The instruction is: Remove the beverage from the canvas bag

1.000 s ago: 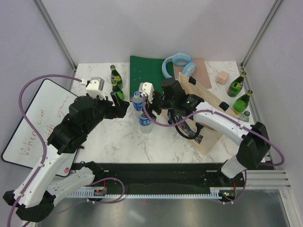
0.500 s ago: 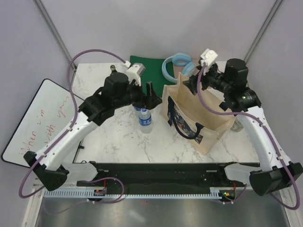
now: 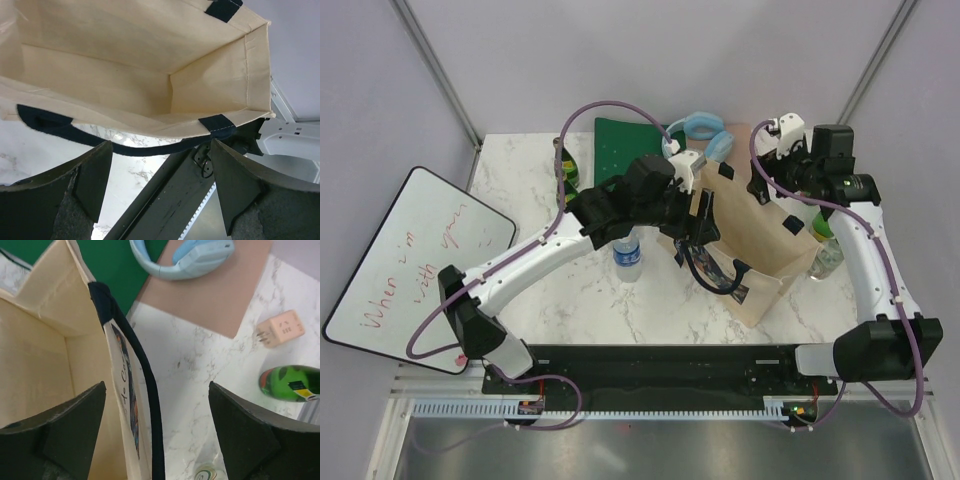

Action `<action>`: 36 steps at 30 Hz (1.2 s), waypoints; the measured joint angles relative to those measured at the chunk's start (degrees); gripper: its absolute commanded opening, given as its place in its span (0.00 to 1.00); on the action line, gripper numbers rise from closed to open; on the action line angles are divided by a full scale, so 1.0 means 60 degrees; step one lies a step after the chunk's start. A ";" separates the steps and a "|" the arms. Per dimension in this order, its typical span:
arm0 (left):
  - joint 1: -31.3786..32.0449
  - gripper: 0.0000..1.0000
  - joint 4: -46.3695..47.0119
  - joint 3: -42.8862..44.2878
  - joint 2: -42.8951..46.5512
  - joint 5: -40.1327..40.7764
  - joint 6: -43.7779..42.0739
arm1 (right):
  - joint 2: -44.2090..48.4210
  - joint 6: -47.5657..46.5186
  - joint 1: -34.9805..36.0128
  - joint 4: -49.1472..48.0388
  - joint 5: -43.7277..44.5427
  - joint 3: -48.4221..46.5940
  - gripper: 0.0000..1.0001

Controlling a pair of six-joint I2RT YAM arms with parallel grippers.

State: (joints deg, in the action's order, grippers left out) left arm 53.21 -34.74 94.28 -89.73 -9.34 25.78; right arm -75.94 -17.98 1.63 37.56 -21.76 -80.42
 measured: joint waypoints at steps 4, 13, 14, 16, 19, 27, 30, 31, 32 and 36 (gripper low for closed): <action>0.0280 0.85 -0.0157 0.0382 -0.0448 0.0047 0.0036 | -0.0499 -0.0127 0.0000 0.0546 -0.0131 -0.0102 0.48; 0.0412 0.85 -0.0408 0.0831 -0.0477 0.0033 -0.0455 | -0.0561 -0.0557 0.0000 0.1315 -0.1286 -0.0229 0.00; 0.0415 0.85 -0.0408 0.0900 -0.0477 0.0022 -0.0601 | -0.0521 -0.0579 0.0000 0.1377 -0.1410 -0.0229 0.00; 0.0412 0.85 -0.0401 0.1027 -0.0477 -0.0055 -0.0947 | -0.0393 -0.0630 0.0000 0.1508 -0.1606 -0.0229 0.00; 0.0415 0.84 -0.0375 0.1100 -0.0477 -0.0302 -0.1362 | -0.0066 -0.0692 0.0000 0.1690 -0.1912 -0.0226 0.00; 0.0415 0.84 -0.0244 0.1155 -0.0739 -0.1166 -0.1942 | 0.1177 -0.0612 0.0000 0.1534 -0.2412 0.0226 0.00; 0.0415 0.84 -0.0248 0.1151 -0.0889 -0.1479 -0.2135 | 0.1333 -0.0601 0.0000 0.1413 -0.2415 0.0452 0.00; 0.0415 0.84 -0.0251 0.1144 -0.0922 -0.1548 -0.2197 | 0.1351 -0.0601 0.0000 0.1362 -0.2415 0.0532 0.00; 0.0415 0.84 -0.0244 0.1126 -0.0940 -0.1625 -0.2244 | 0.1366 -0.0601 0.0000 0.1304 -0.2412 0.0648 0.00; 0.0415 0.84 -0.0240 0.1096 -0.0991 -0.1756 -0.2335 | 0.1366 -0.0503 0.0000 0.1140 -0.2320 0.0933 0.01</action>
State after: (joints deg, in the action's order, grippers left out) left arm 55.70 -36.18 100.86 -95.68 -19.88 11.77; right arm -67.75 -20.99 1.63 44.40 -35.68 -74.83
